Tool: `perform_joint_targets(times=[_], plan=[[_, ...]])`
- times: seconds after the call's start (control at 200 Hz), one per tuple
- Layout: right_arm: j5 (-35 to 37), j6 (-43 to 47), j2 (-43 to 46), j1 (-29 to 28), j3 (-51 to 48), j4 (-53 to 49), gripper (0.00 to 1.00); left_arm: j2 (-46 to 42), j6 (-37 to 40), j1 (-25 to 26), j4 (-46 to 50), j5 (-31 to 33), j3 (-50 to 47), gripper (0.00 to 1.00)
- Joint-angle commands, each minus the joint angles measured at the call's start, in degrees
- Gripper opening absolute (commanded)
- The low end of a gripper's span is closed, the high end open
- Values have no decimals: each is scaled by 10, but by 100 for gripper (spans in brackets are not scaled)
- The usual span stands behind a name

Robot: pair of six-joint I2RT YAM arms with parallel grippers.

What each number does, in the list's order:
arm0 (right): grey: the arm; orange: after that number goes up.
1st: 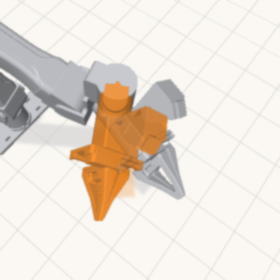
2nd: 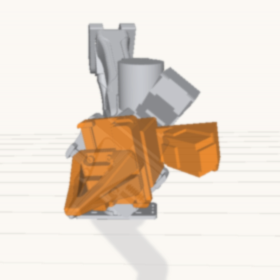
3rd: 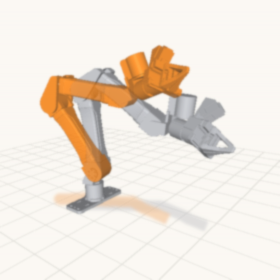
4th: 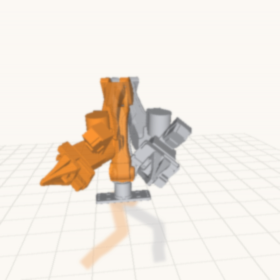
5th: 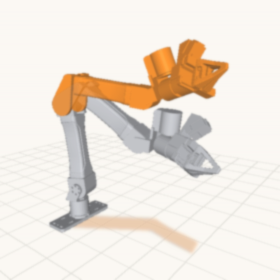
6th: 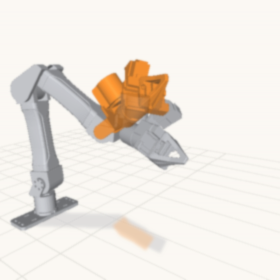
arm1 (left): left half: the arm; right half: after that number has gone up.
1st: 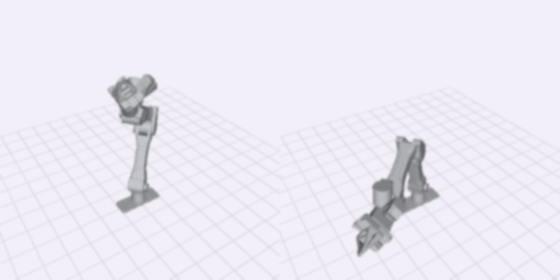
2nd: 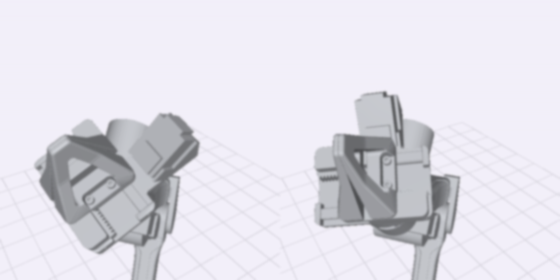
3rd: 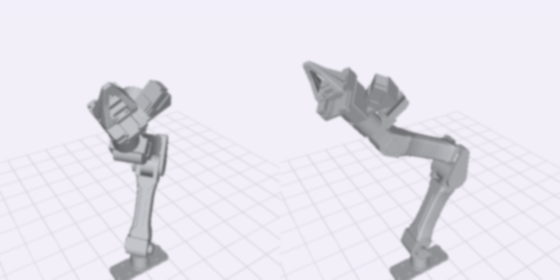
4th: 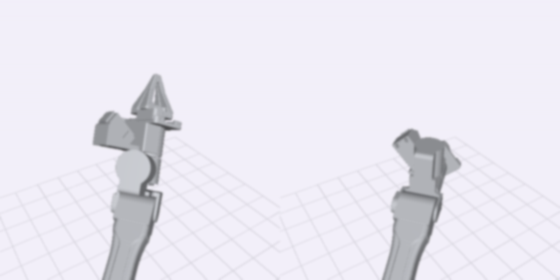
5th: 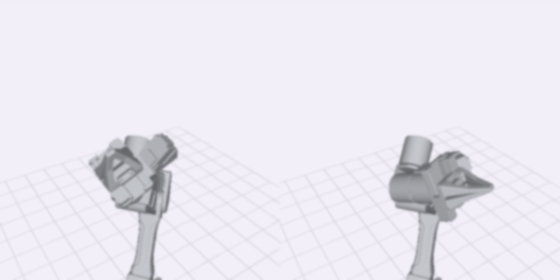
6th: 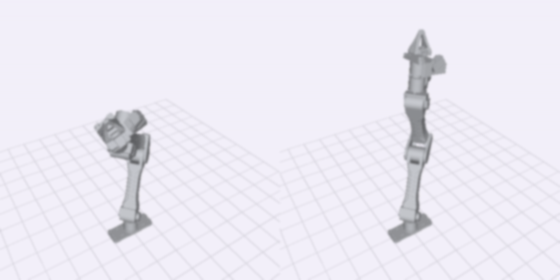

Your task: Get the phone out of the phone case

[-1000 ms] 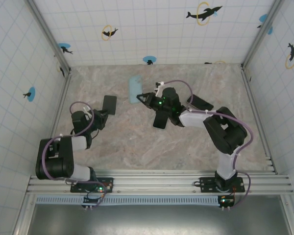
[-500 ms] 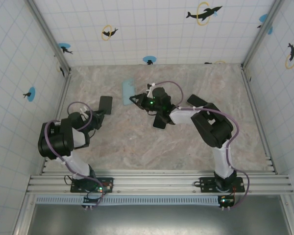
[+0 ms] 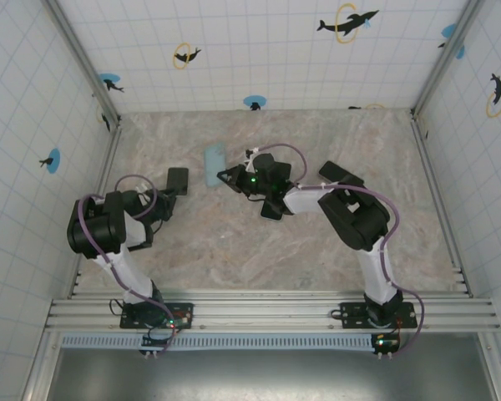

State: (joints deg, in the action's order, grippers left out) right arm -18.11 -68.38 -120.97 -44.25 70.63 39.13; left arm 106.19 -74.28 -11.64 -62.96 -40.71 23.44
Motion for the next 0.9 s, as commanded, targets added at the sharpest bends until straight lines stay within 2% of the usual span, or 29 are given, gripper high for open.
perform_joint_targets(times=[0.0, 0.15, 0.245, 0.355, 0.495, 0.701, 0.896], plan=[[8, -4, -15, -2, 33, -16, 2, 2, 28, -4, 32, 7, 22, 18], [14, -11, -24, -3, 45, -35, 2, -5, 49, -4, 101, 8, 43, 29], [23, -20, -33, -4, 55, -55, 2, -19, 91, -4, 200, 17, 67, 42], [34, -28, -46, -7, 73, -86, 3, -32, 165, -5, 372, 46, 114, 52], [33, -35, -70, -15, 103, -111, 4, -44, 203, -5, 447, 65, 134, 56], [39, -38, -98, -26, 131, -122, 5, -47, 209, -5, 478, 76, 139, 62], [40, -35, -127, -33, 162, -129, 6, -63, 254, -5, 545, 109, 155, 65]])
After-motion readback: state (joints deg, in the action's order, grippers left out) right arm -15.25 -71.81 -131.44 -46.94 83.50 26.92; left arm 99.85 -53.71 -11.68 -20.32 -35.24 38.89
